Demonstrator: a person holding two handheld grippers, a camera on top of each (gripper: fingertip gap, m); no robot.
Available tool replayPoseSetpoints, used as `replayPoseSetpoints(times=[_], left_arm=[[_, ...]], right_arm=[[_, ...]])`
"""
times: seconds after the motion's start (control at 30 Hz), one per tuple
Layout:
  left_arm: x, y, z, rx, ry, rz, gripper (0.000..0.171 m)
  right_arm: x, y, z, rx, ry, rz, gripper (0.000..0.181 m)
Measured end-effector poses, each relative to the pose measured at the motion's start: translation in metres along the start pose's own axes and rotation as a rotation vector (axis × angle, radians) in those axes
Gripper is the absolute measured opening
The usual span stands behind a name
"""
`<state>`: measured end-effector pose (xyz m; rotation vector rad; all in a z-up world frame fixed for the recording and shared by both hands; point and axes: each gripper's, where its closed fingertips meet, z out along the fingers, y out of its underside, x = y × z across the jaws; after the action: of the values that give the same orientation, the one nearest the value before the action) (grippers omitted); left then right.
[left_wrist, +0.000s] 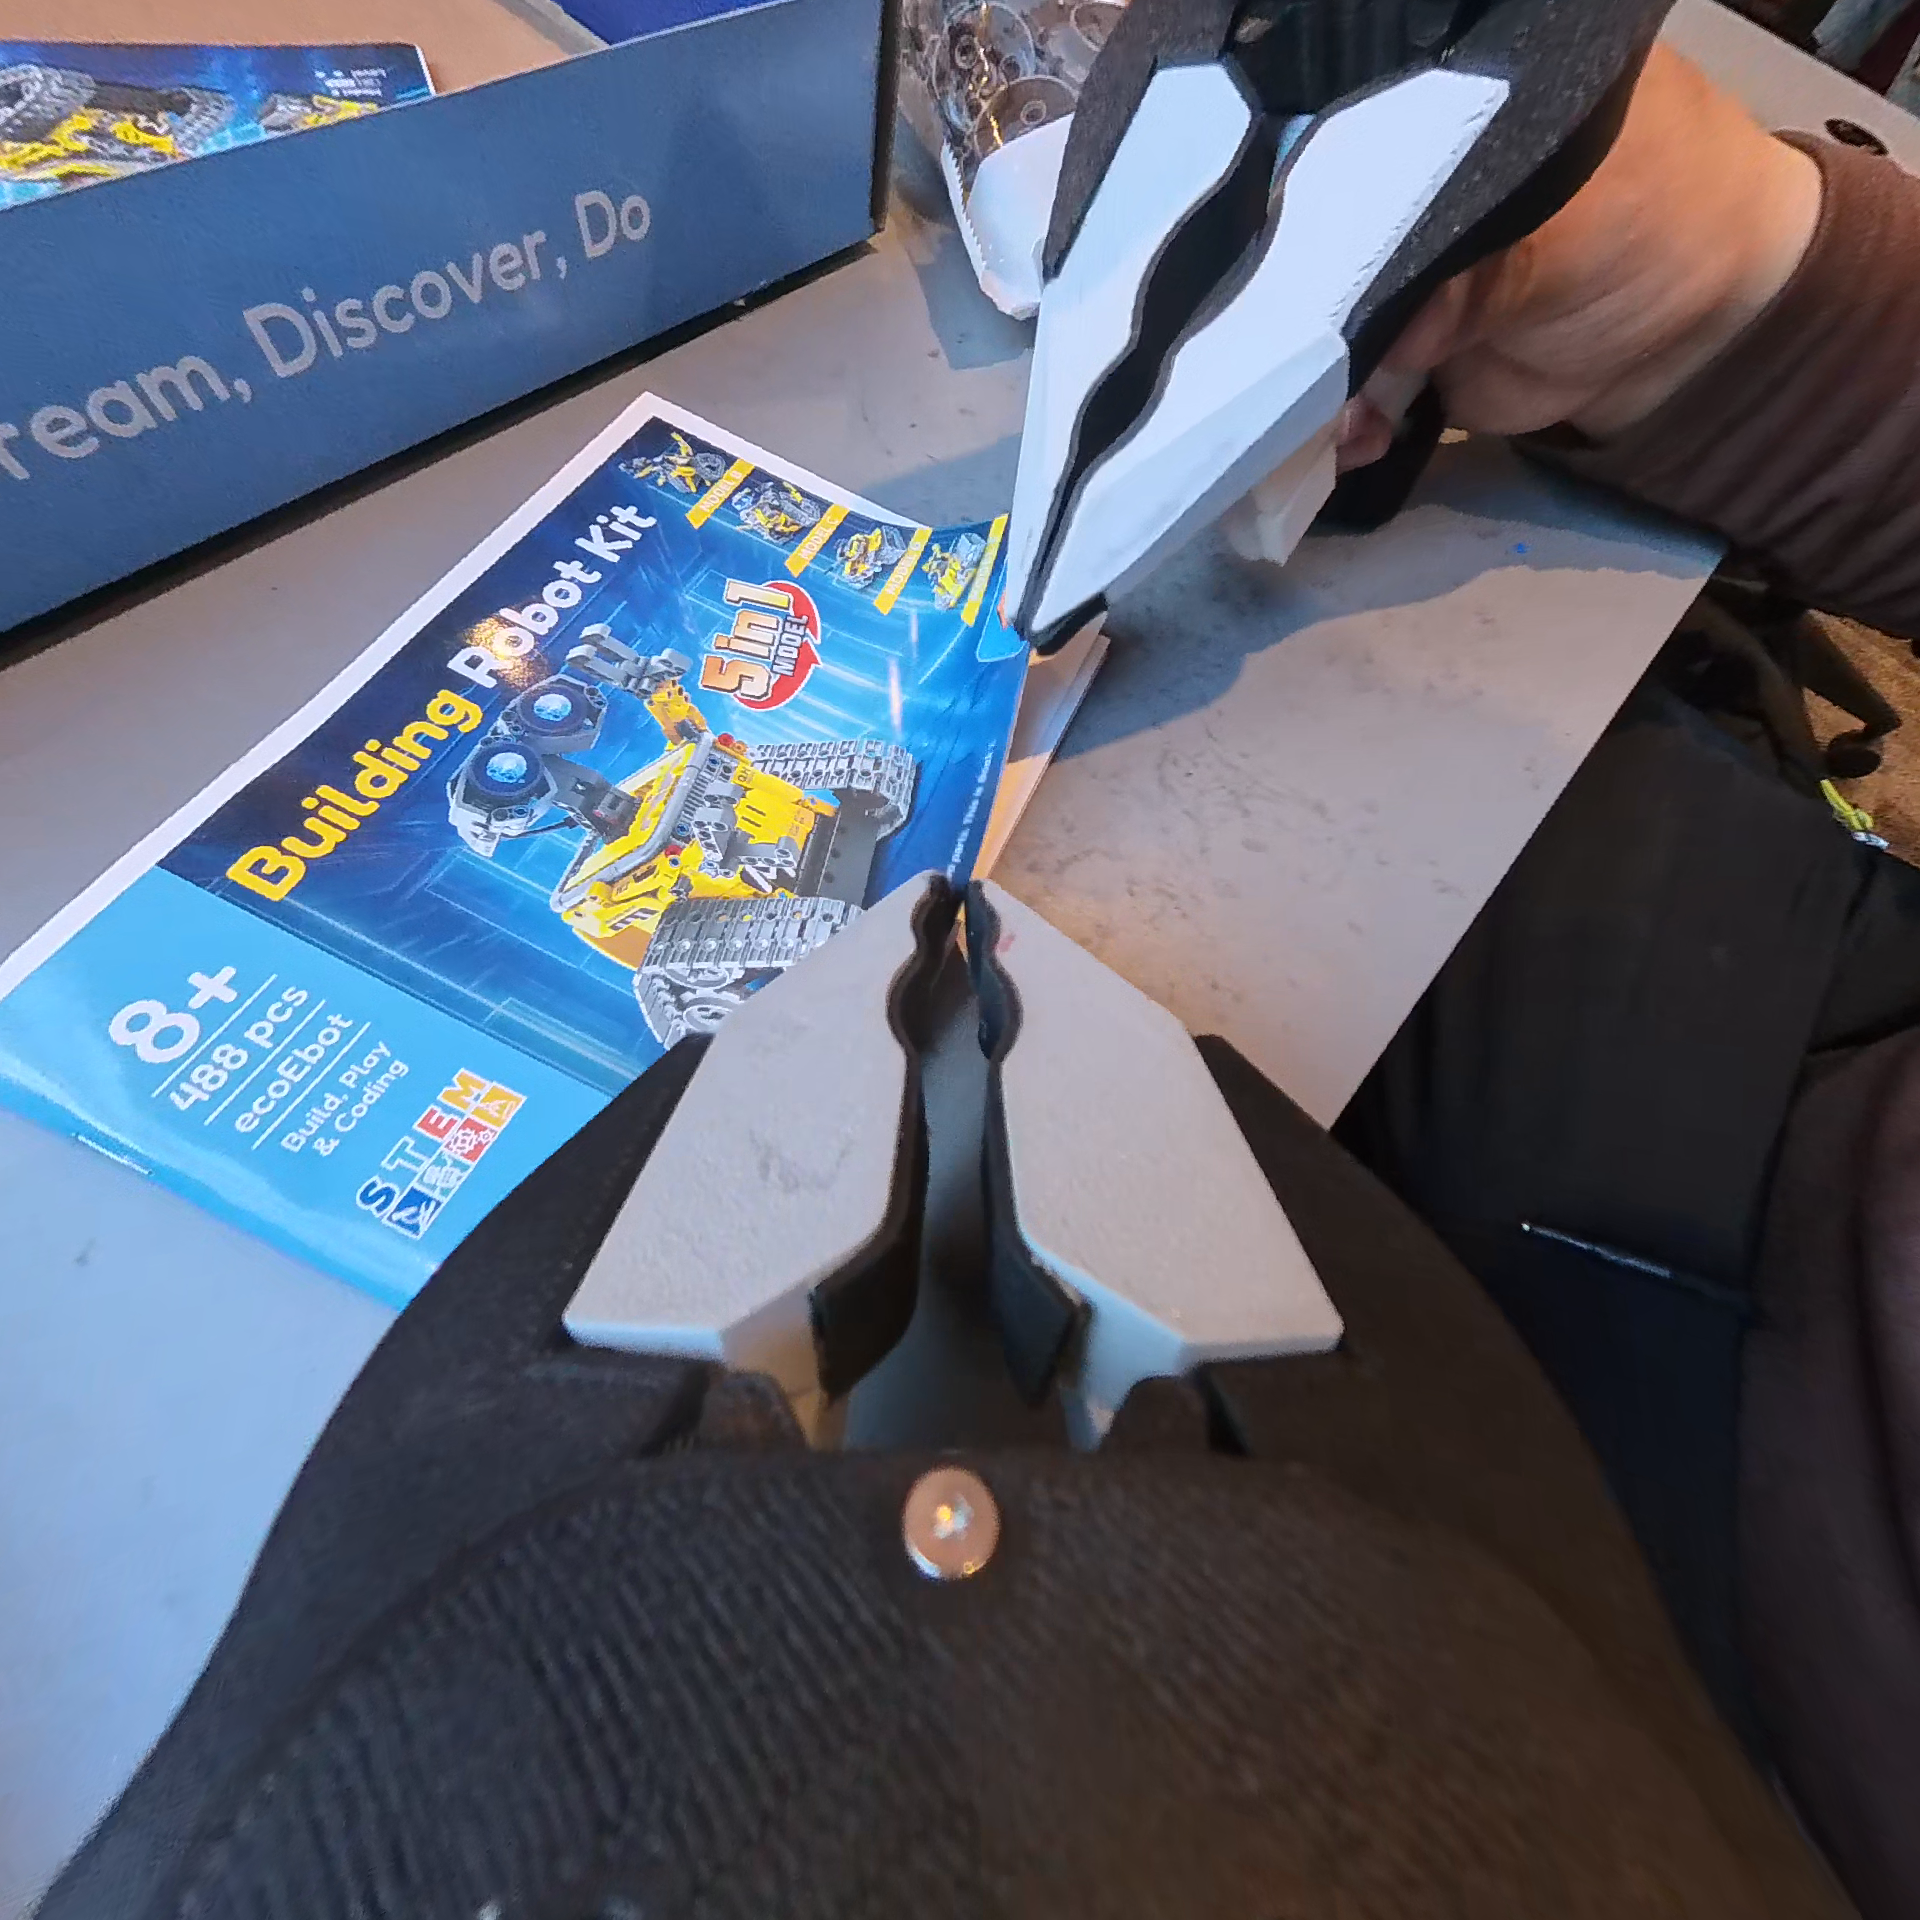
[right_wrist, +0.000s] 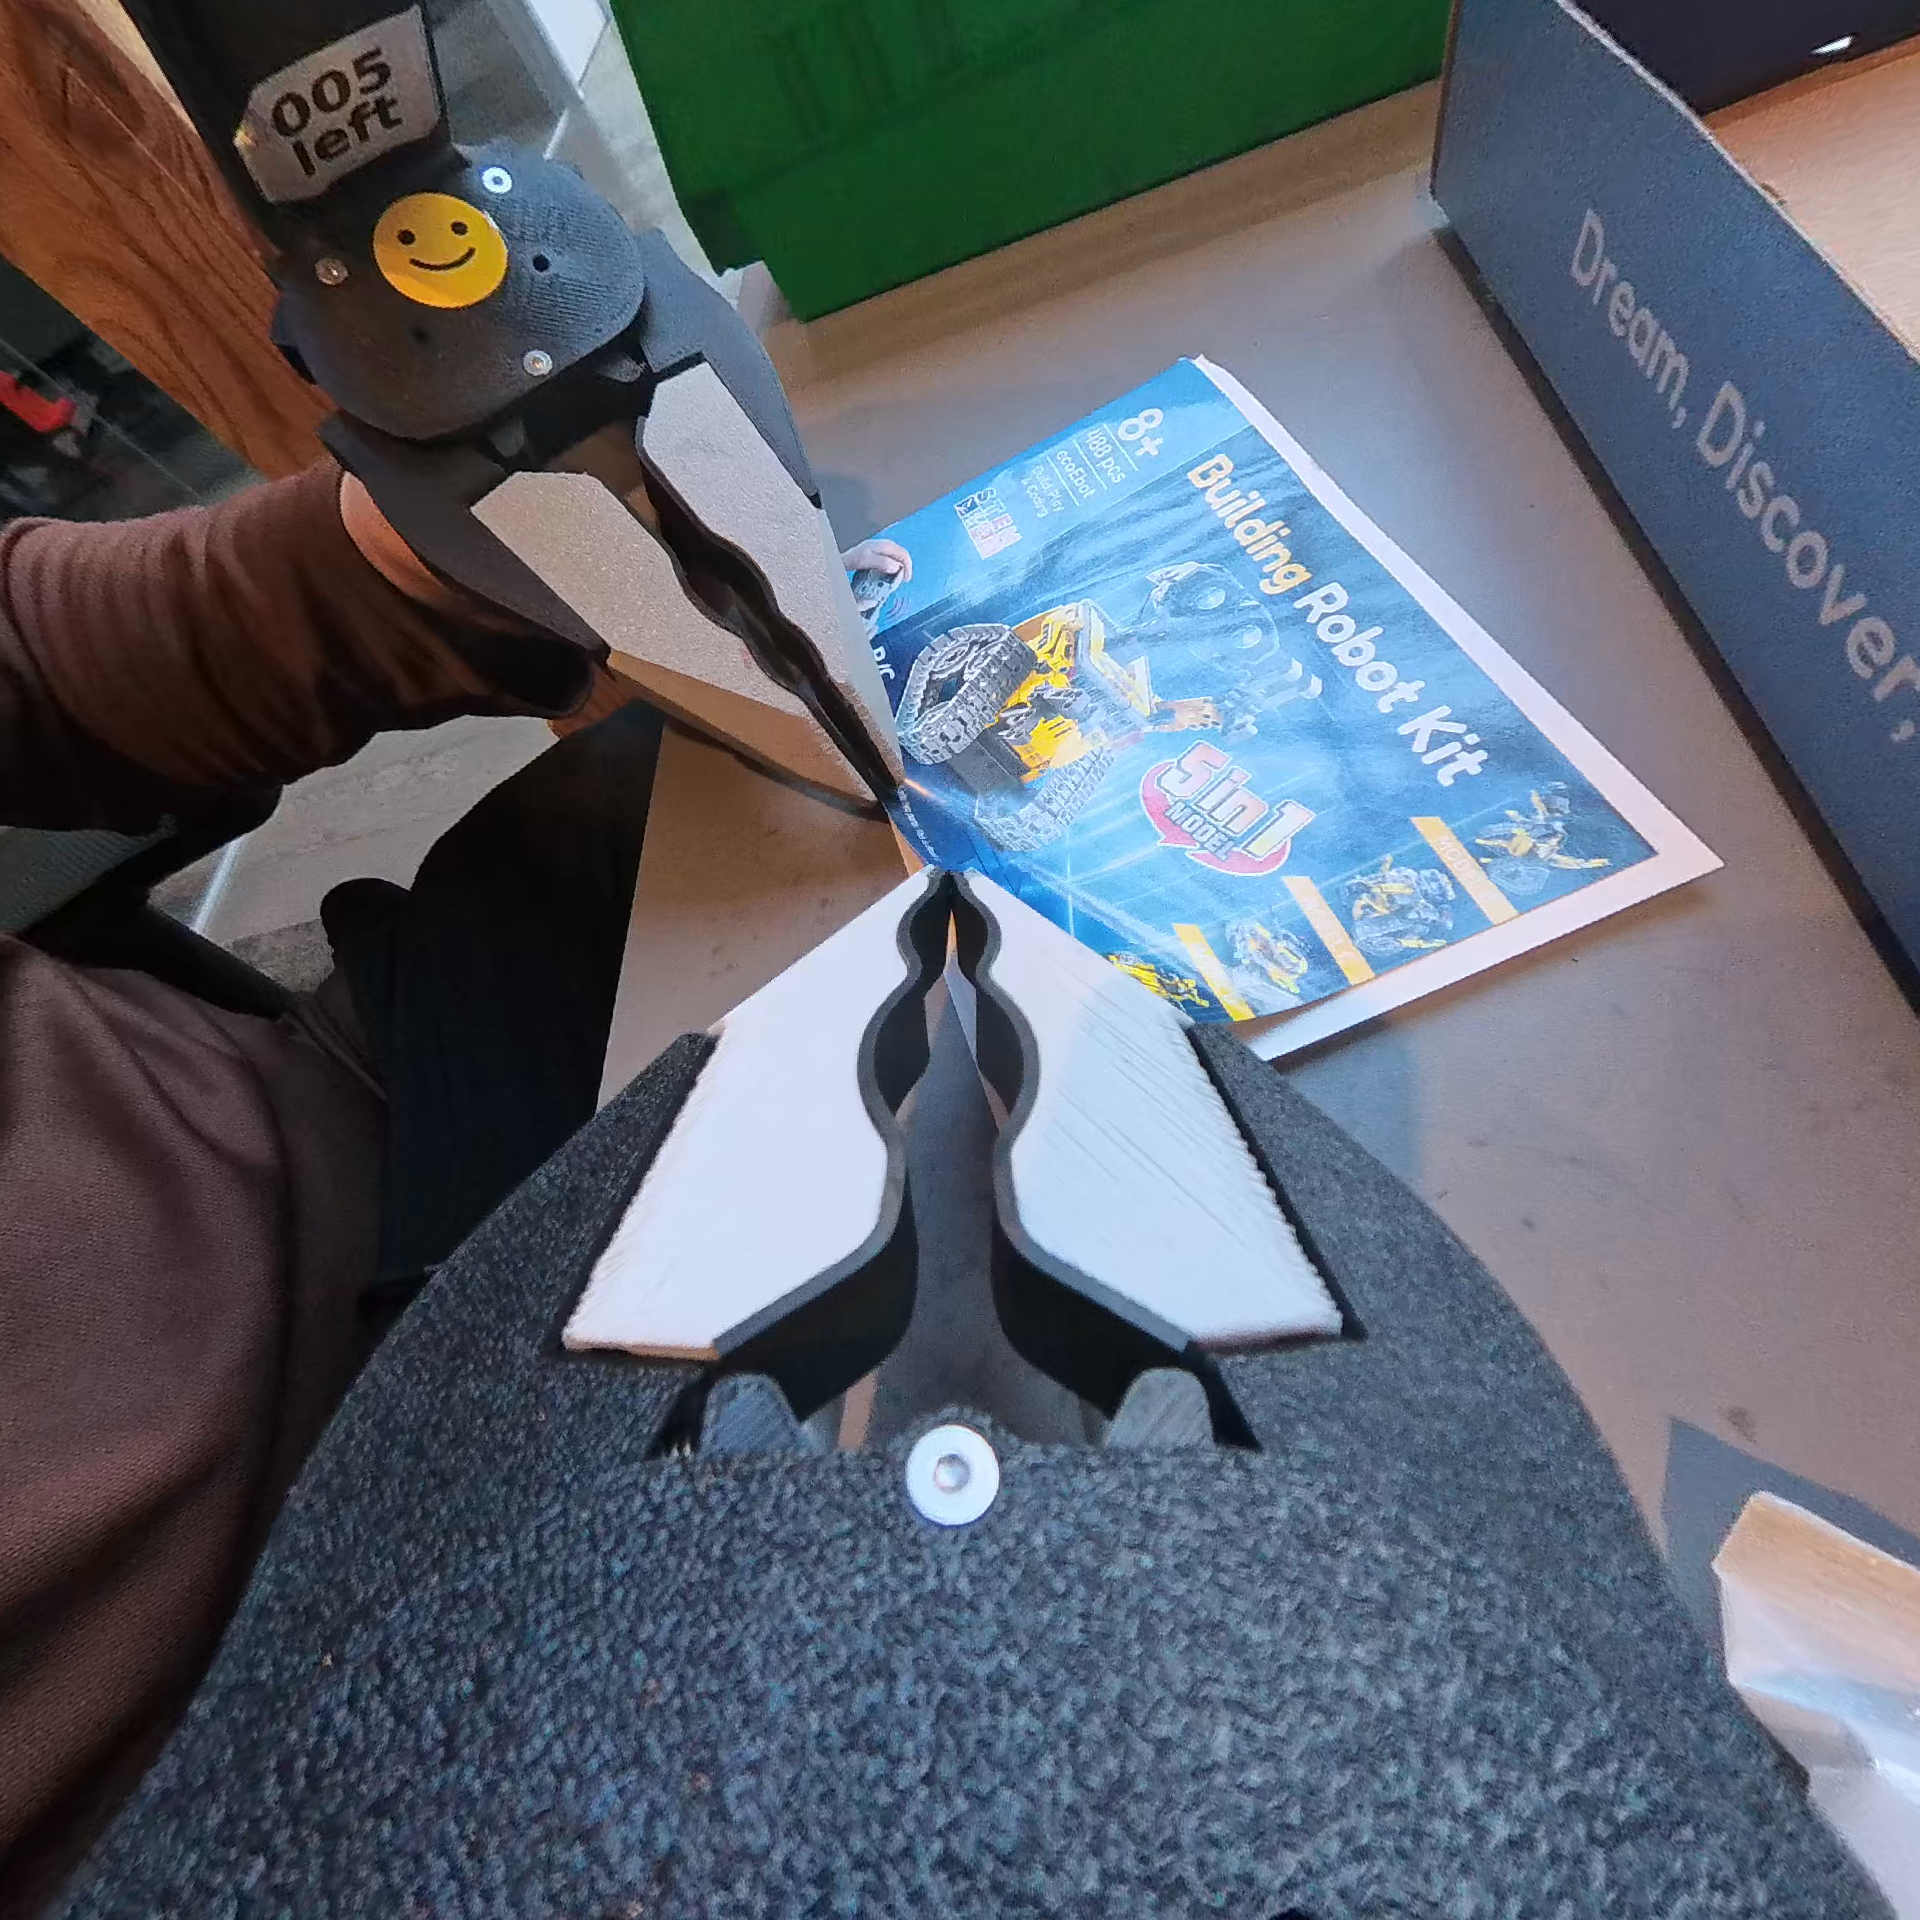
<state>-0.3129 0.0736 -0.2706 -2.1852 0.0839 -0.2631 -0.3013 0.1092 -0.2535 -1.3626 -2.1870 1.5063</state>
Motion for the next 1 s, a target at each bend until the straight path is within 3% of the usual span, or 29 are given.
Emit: replayPoseSetpoints(times=[0.2,0.37,0.6,0.8,1.0], left_arm=[[0.003,-0.007,0.000,0.046,0.013,-0.026,0.000],[0.007,-0.008,0.006,0.034,0.004,-0.014,0.016],[0.004,-0.010,0.004,0.053,-0.020,-0.015,0.000],[0.002,-0.012,0.003,0.073,-0.022,-0.035,0.000],[-0.006,-0.018,-0.002,0.123,-0.035,-0.100,0.000]], right_arm=[[-0.001,0.002,0.003,-0.020,0.018,-0.033,0.000],[-0.003,-0.005,-0.001,0.030,0.003,-0.025,0.000],[-0.010,-0.009,-0.002,0.058,-0.029,-0.037,0.000],[-0.008,-0.011,-0.002,0.070,-0.017,-0.036,0.000],[0.002,-0.024,-0.015,0.169,0.022,-0.040,0.001]])
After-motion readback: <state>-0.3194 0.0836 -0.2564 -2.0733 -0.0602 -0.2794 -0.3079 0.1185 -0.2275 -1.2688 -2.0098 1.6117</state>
